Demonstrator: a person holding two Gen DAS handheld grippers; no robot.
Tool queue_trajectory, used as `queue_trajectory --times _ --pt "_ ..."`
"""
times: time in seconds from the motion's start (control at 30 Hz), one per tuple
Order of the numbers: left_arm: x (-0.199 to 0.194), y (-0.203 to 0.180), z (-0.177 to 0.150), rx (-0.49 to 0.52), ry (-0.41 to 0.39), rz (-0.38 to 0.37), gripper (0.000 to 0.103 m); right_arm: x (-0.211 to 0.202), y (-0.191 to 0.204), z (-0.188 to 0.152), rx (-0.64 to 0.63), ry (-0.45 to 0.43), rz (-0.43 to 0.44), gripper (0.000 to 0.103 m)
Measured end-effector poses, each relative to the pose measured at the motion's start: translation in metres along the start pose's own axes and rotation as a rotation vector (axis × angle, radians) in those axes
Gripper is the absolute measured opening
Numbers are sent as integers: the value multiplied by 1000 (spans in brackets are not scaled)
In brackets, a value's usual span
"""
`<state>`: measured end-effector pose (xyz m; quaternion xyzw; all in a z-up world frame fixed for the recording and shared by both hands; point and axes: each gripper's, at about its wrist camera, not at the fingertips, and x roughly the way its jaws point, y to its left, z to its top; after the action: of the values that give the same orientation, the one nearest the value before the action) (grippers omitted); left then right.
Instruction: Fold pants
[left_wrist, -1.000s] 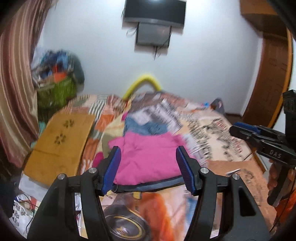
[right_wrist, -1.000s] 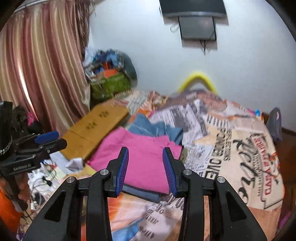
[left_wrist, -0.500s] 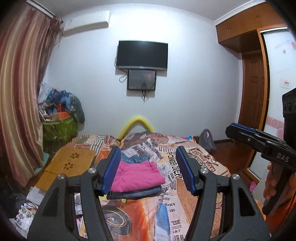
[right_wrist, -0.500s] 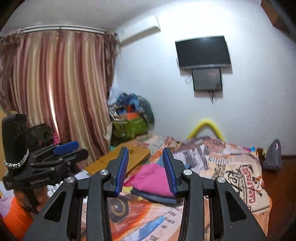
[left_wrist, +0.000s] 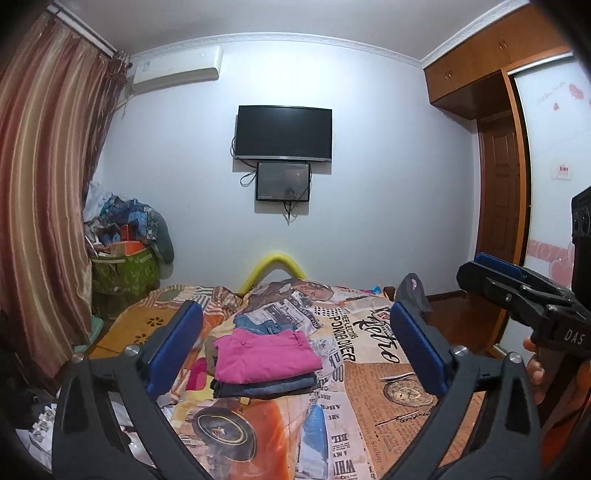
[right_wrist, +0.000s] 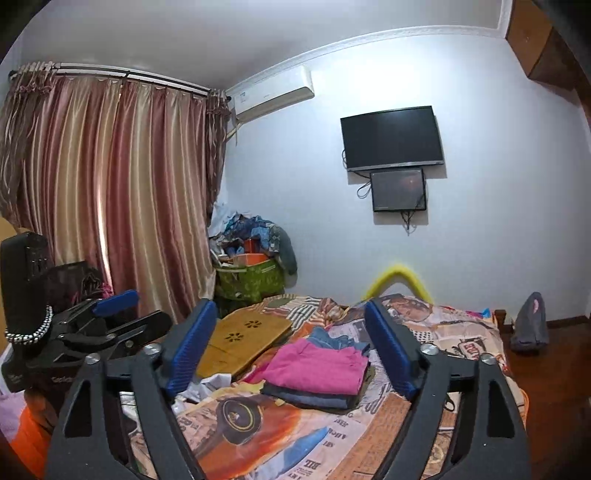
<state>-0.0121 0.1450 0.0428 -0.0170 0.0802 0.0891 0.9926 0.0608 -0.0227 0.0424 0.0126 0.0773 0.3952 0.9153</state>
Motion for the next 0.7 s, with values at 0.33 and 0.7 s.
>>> queue_trajectory --times 0.33,0.7 --pt "-8 -2 -13 19 -4 19 103 -9 1 -7 28 -8 -37 103" --pt "-6 -3 -16 14 -7 27 103 -11 5 -14 20 8 -45 103"
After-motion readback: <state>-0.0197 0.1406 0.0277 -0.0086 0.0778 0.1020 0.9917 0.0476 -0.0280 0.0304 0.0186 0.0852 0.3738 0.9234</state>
